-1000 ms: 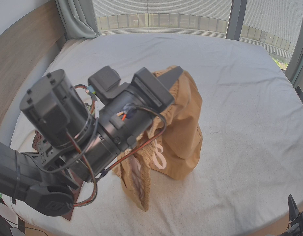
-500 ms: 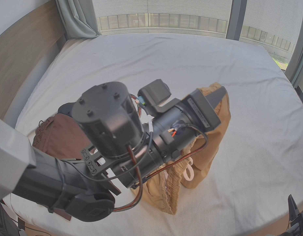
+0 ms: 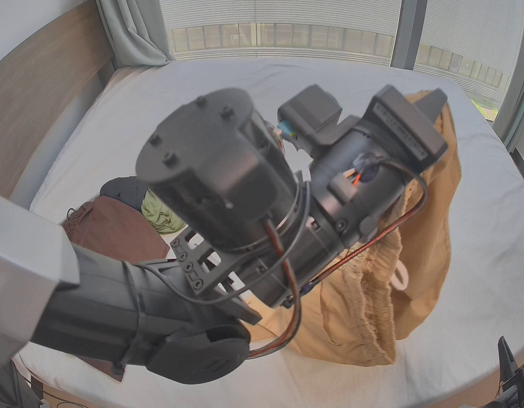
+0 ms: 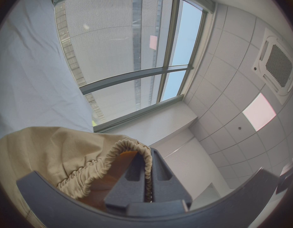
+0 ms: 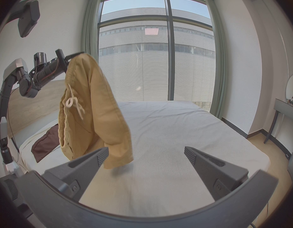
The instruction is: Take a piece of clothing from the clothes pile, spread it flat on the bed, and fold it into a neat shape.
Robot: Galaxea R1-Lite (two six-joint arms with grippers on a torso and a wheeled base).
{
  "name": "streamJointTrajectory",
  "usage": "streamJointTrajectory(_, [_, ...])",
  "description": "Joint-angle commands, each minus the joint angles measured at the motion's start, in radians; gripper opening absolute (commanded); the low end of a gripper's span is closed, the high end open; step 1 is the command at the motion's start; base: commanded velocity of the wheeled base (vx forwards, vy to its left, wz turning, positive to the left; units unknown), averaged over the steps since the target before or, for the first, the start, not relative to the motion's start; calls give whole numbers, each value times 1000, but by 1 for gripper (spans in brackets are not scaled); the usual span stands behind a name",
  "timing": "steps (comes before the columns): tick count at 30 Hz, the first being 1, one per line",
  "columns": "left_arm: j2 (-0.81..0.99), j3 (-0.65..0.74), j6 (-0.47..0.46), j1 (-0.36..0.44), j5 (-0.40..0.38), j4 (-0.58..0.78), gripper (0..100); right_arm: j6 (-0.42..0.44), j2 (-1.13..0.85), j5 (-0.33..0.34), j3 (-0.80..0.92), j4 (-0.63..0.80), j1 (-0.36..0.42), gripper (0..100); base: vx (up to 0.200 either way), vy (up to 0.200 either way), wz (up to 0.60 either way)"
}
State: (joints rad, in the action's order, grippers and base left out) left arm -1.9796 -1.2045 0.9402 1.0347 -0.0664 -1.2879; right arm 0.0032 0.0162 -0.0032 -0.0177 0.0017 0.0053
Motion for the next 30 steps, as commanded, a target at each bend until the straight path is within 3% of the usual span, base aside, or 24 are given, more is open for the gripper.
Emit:
streamJointTrajectory(1, [2,-98,9,41,7,-13,0,0,-16,0,18,0,1,100,0,0,0])
streamJointTrajectory(9, [7,-168,11,64,17,-62,0,0,-16,0,18,0,1,100,0,0,0])
streamJointTrajectory(14, [90,20,8,-30,2,-56,0,0,-16,0,18,0,-1,100,0,0,0])
streamJointTrajectory(16, [108,157,5,-76,-27,-70,0,0,-16,0,18,0,-1,100,0,0,0])
streamJointTrajectory(21, [90,367,0,-170,-85,-189,0,0,-16,0,18,0,-1,100,0,0,0])
streamJointTrajectory(24, [56,454,-6,-217,-108,-263,0,0,-16,0,18,0,-1,100,0,0,0])
streamJointTrajectory(30, [48,562,-24,-298,-112,-266,0,0,-16,0,18,0,-1,100,0,0,0])
